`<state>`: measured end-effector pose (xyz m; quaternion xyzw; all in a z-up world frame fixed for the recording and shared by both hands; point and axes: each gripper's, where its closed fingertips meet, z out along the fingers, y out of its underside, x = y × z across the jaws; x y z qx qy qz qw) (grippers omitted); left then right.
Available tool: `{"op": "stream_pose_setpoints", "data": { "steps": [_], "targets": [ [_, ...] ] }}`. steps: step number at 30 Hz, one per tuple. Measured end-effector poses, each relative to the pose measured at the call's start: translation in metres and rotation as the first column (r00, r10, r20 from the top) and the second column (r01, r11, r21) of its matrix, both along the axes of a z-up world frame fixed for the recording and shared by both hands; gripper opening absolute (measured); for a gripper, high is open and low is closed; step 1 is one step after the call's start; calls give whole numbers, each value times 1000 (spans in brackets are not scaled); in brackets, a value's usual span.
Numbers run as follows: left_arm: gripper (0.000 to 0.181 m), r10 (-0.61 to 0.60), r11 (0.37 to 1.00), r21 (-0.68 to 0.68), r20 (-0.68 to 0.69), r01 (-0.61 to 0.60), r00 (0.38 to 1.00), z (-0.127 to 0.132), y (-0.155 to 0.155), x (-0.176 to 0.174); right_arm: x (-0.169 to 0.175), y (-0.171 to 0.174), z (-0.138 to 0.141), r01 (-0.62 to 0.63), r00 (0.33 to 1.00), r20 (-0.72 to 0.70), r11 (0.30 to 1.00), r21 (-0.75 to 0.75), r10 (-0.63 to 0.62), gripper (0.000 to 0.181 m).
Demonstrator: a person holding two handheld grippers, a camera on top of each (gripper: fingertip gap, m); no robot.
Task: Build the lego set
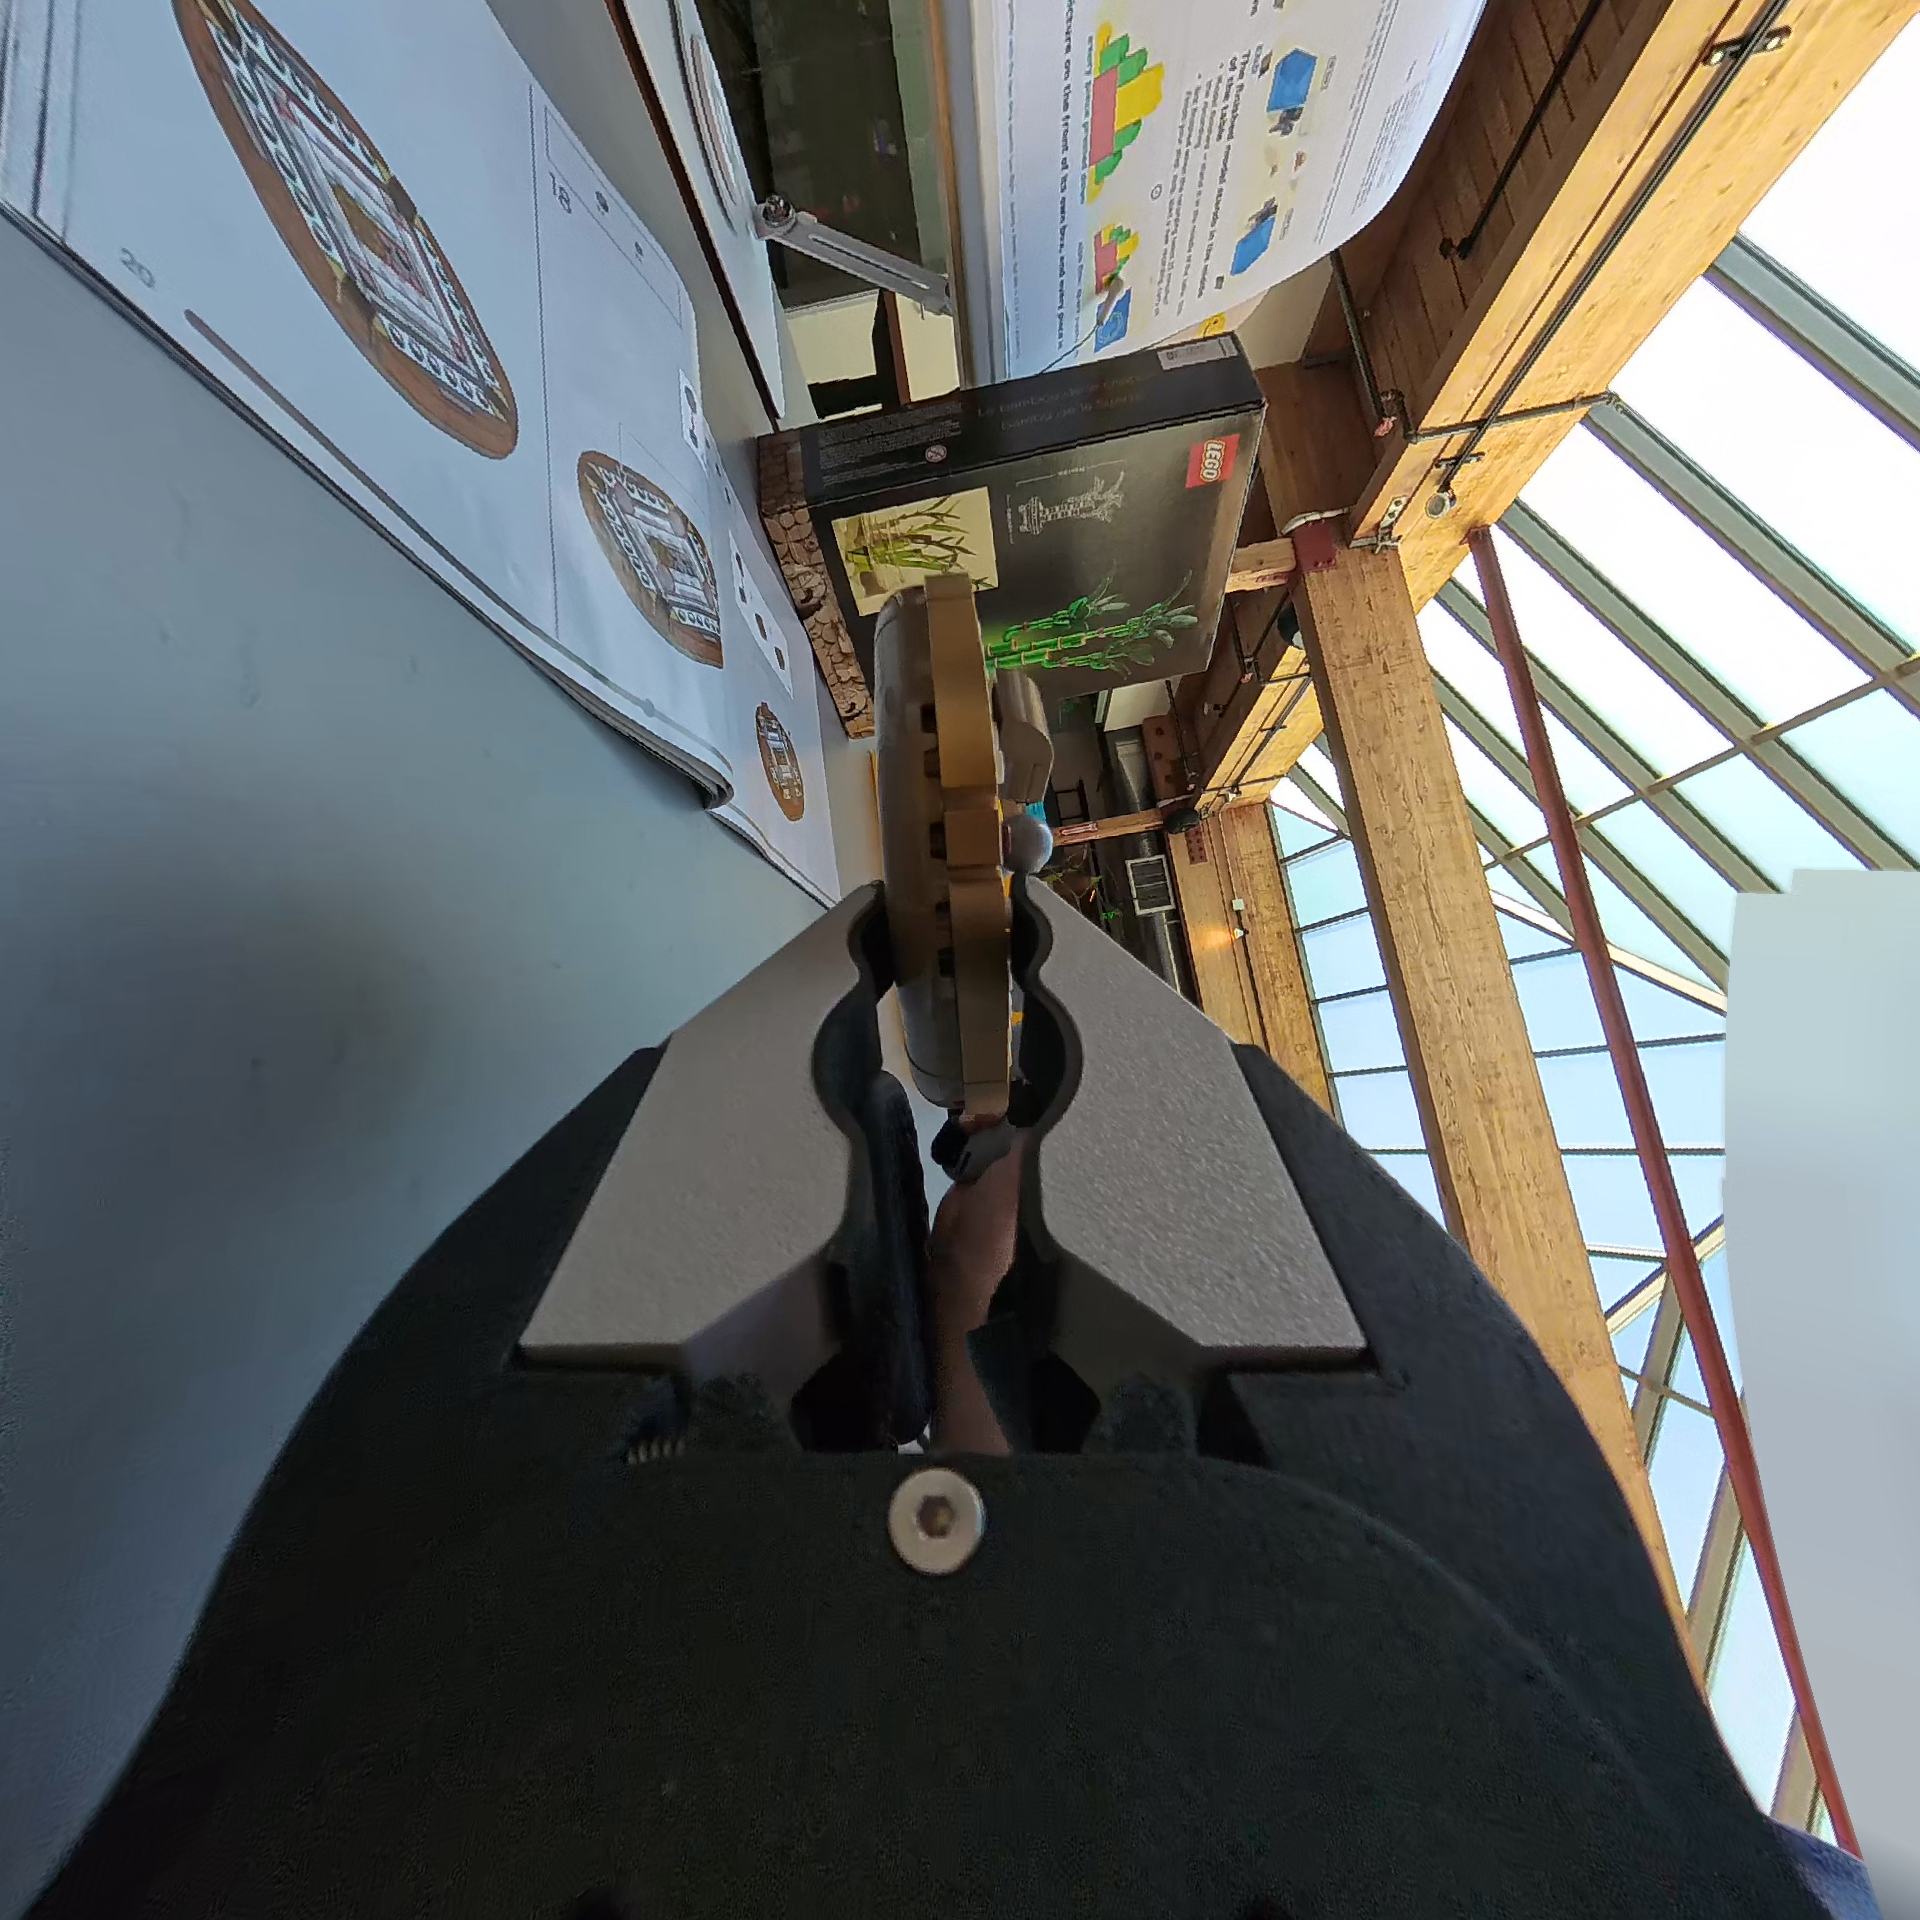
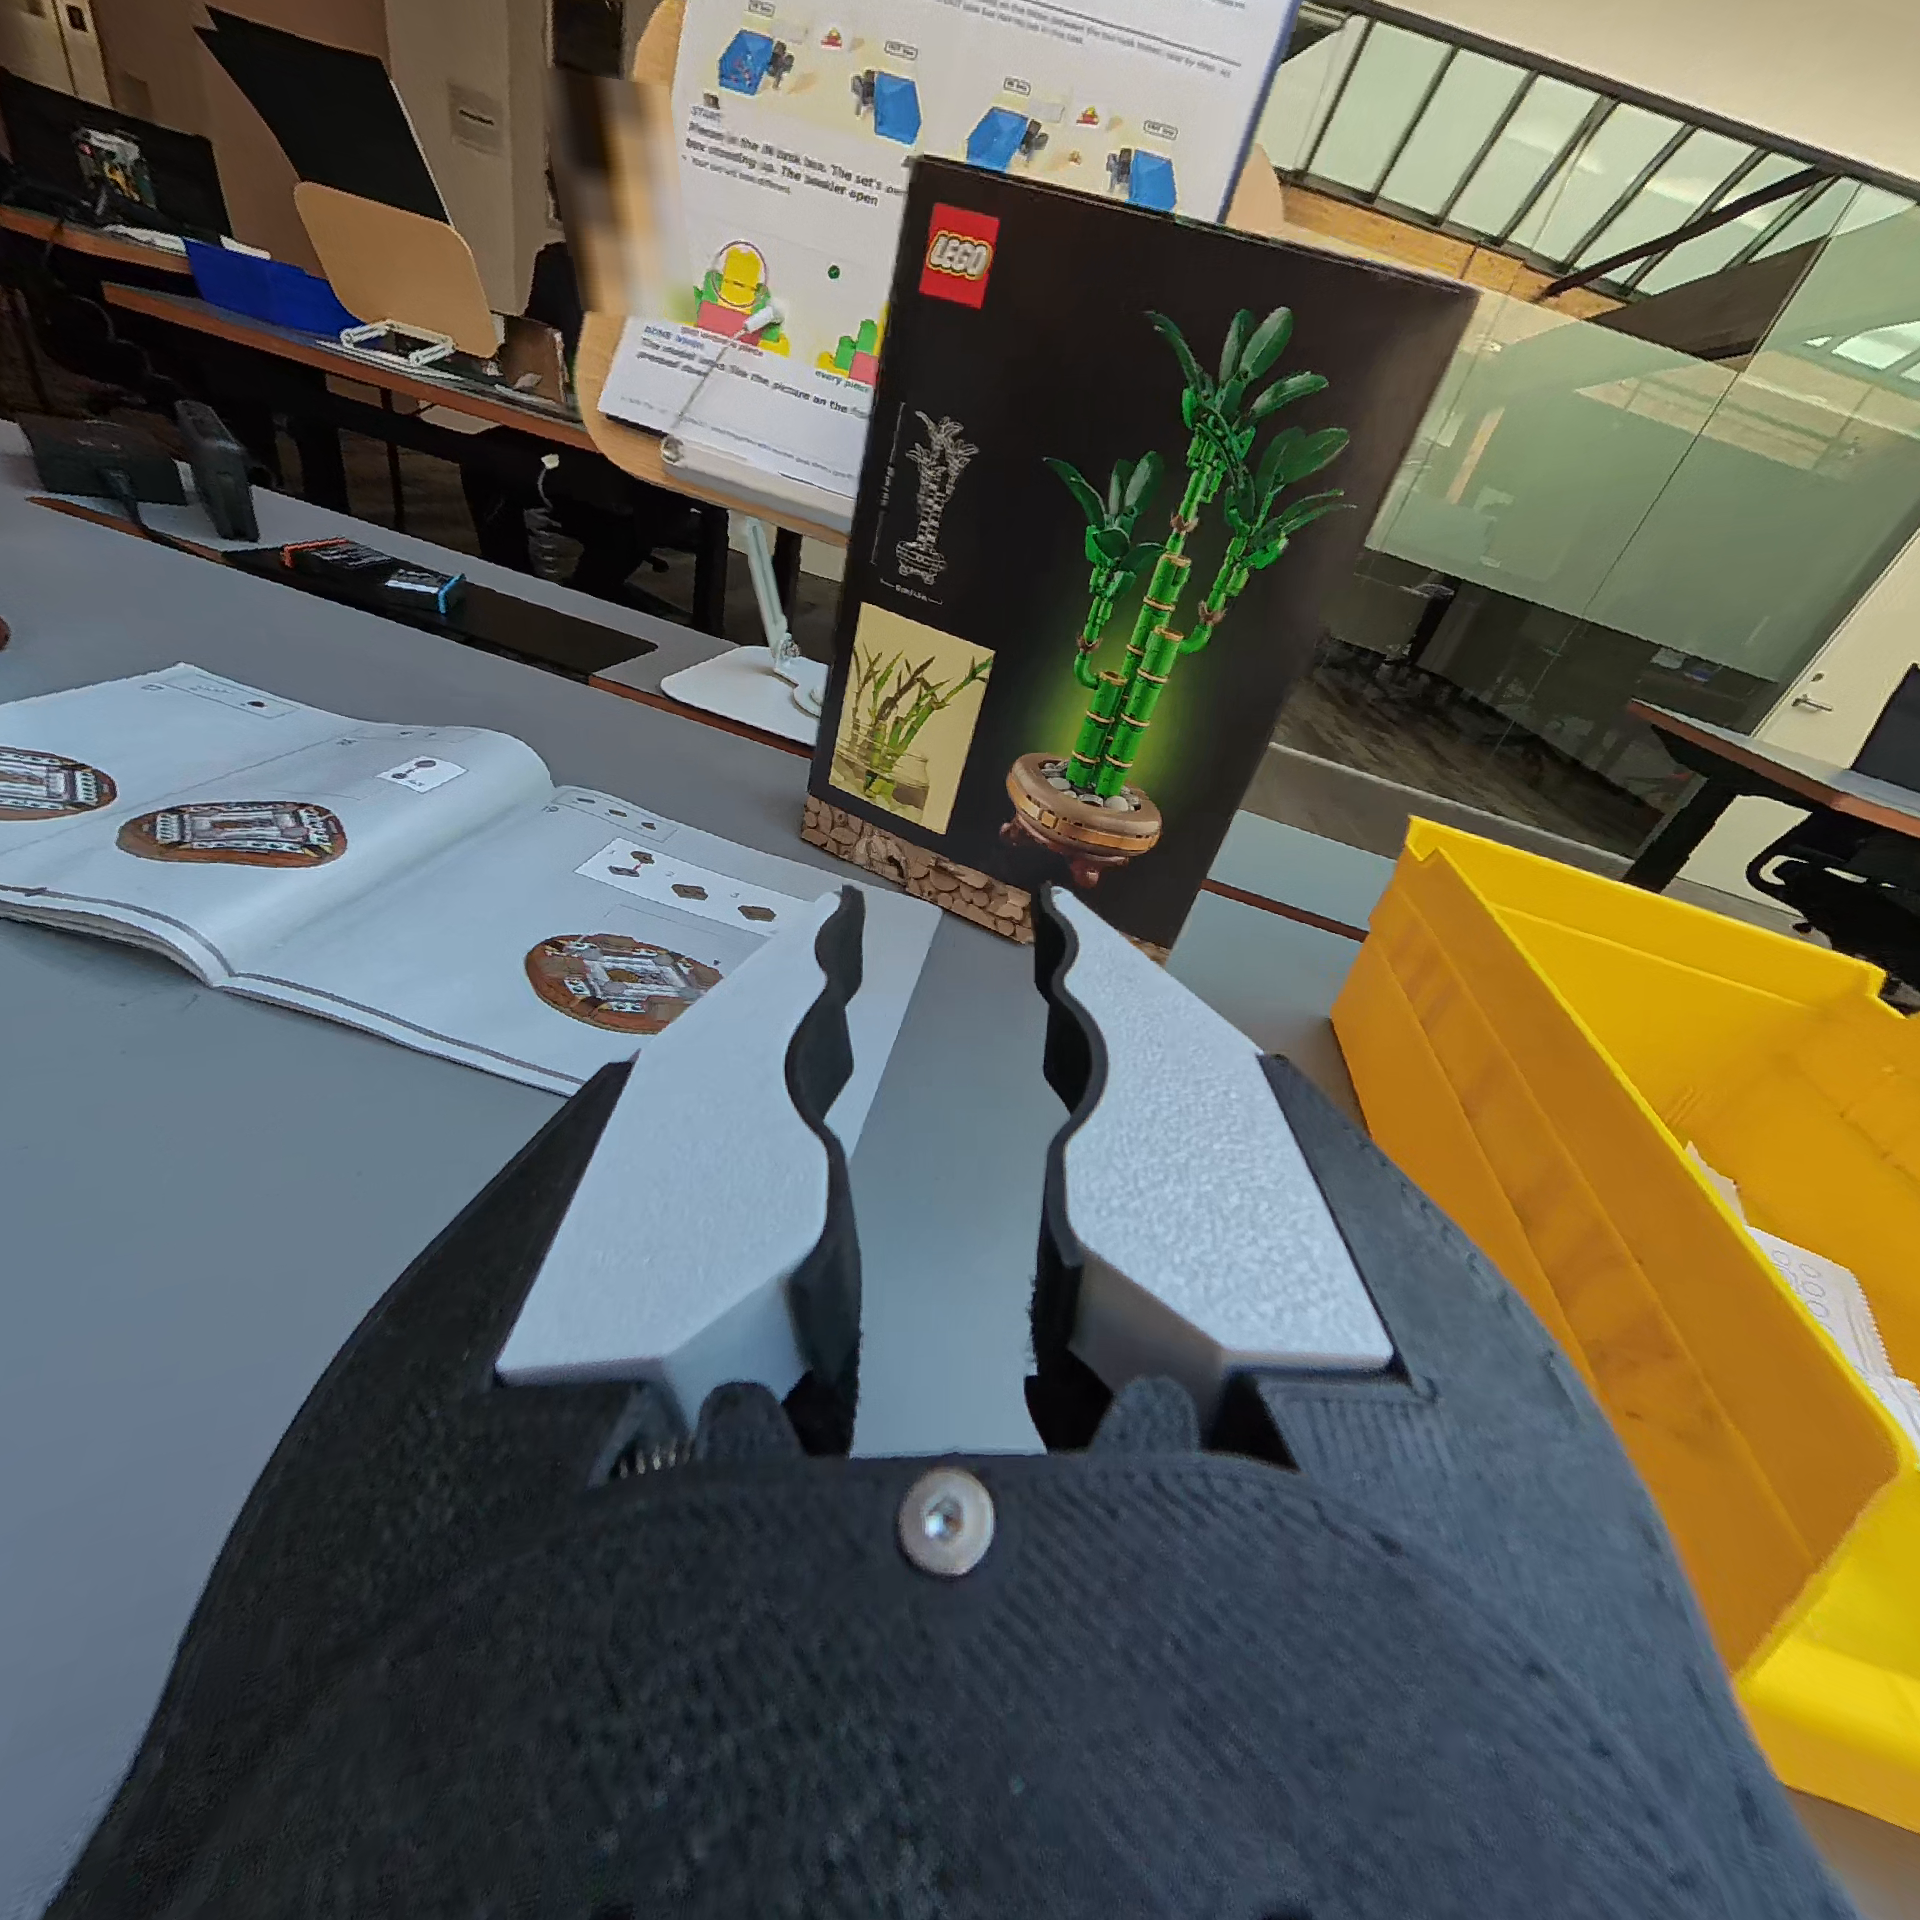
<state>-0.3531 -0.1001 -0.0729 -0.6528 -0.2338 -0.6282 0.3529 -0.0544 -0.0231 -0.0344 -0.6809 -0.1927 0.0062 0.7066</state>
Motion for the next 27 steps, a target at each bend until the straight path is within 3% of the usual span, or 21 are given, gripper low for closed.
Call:
{"op": "stream_pose_setpoints", "data": {
  "steps": [2, 5, 8, 12, 15, 27],
  "targets": [
    [19, -4, 1000, 11, -22, 4, 1000, 0, 0, 2, -28, -5, 12, -59, 998, 18, 998, -6, 59, 31],
    [19, -13, 999, 28, -55, 14, 998, 0, 1, 8, -112, -20, 40, -280, 960, 9, 957, -76, 281, 30],
    [19, -34, 999, 34, -51, 36, 998, 1, 1, 16, -199, -42, 48, -480, 868, 14, 846, -231, 496, 29],
    [20, -50, 998, 46, -50, 53, 997, 2, 0, 23, -275, -68, 23, -612, 727, 33, 668, -424, 686, 20],
    [19, -50, 997, 62, -61, 53, 997, 5, -1, 22, -291, -66, 2, -572, 713, 77, 642, -511, 697, 18],
    [19, -32, 994, 100, -81, 40, 996, 12, 0, 17, -307, -63, 1, -569, 693, 53, 590, -572, 719, 19]
  ]
}}
